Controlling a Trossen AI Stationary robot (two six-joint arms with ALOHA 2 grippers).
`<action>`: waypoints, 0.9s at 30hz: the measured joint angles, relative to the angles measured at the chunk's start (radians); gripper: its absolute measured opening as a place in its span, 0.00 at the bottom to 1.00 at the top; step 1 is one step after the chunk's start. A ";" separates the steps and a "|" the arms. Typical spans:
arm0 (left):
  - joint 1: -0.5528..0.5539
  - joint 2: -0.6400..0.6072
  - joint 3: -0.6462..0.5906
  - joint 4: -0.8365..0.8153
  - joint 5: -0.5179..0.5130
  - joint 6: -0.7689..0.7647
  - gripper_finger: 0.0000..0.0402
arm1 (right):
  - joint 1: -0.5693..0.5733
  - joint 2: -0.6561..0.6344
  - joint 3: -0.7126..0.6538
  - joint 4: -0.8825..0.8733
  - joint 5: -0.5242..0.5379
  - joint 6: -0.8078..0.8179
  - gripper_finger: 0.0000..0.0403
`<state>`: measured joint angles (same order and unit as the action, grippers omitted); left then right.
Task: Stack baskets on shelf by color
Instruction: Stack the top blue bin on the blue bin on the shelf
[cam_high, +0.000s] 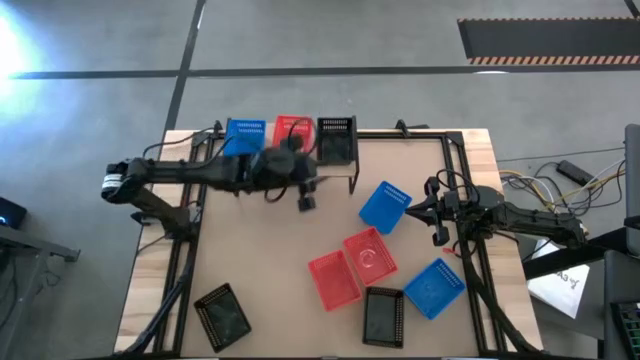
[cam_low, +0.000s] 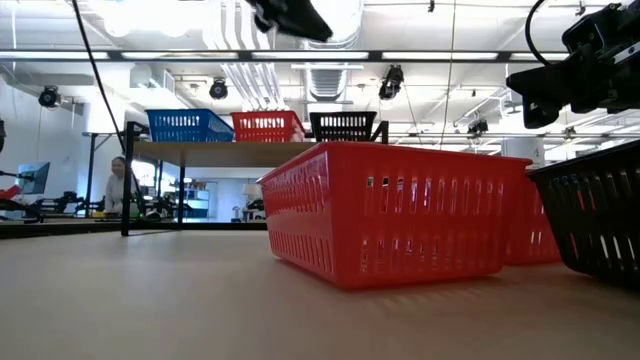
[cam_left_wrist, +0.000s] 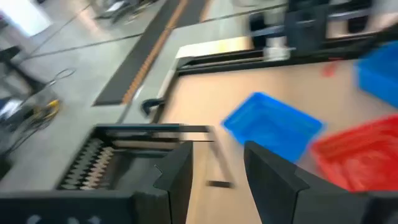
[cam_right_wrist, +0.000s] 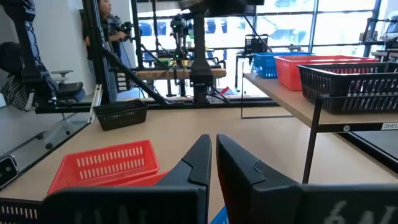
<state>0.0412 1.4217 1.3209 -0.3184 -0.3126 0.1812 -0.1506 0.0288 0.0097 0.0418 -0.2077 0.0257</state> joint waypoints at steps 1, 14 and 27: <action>-0.030 -0.012 -0.016 -0.002 -0.011 -0.008 0.32 | 0.000 0.000 0.000 0.000 0.000 0.000 0.04; -0.376 -0.196 -0.259 -0.089 -0.565 -0.299 0.32 | 0.000 0.000 0.000 0.000 0.000 0.000 0.04; -0.440 -0.242 -0.593 0.145 -0.395 -0.591 0.32 | 0.000 0.000 0.000 0.000 0.000 0.000 0.04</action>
<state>-0.3985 1.1796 0.7283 -0.1729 -0.7073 -0.4098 -0.1509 0.0288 0.0097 0.0418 -0.2077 0.0257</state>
